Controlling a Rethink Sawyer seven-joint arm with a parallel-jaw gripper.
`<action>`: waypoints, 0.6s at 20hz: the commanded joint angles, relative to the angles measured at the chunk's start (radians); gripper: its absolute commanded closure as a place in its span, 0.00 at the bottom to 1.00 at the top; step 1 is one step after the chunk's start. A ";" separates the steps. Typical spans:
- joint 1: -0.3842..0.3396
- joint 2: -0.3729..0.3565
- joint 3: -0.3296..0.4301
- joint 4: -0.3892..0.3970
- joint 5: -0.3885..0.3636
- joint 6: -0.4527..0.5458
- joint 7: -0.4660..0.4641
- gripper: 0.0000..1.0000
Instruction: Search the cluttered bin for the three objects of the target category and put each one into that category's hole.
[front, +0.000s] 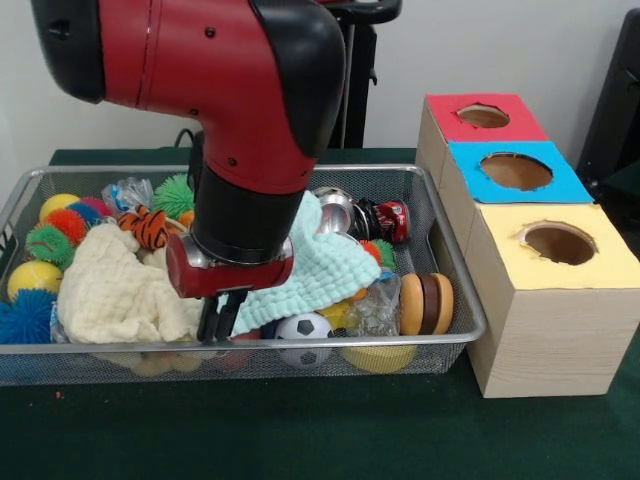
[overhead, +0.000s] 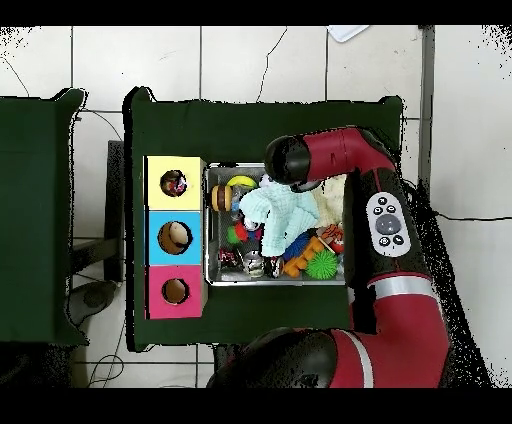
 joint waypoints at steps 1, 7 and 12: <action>0.042 0.004 0.017 0.035 0.004 0.158 -0.193 1.00; 0.037 -0.130 -0.018 0.123 0.019 0.286 -0.221 0.00; -0.003 -0.149 -0.020 0.190 -0.002 0.212 -0.226 0.00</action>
